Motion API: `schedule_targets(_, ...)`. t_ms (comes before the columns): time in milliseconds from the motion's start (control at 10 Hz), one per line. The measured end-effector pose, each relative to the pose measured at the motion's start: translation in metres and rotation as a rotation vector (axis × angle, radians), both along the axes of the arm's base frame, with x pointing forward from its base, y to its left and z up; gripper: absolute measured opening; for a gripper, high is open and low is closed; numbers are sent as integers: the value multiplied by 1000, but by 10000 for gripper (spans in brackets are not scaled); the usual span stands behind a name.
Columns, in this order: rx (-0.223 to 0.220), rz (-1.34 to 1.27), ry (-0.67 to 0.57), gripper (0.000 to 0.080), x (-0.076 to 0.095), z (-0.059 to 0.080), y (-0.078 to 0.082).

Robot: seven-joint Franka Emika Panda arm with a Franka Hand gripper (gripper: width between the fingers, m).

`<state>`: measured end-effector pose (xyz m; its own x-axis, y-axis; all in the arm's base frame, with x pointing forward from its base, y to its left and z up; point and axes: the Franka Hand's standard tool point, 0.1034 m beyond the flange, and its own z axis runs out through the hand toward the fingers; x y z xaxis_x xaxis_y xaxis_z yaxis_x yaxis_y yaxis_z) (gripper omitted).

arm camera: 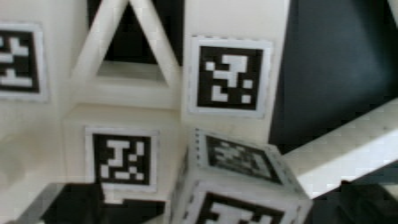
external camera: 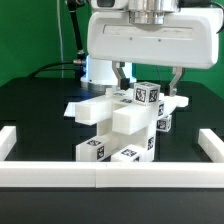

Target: Assemble chair

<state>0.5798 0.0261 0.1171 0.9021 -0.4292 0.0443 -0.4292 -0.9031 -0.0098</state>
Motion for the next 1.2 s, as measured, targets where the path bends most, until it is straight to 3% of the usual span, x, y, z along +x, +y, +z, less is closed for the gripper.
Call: schedule_targets(1200, -54, 905, 15, 649, 0, 0, -2)
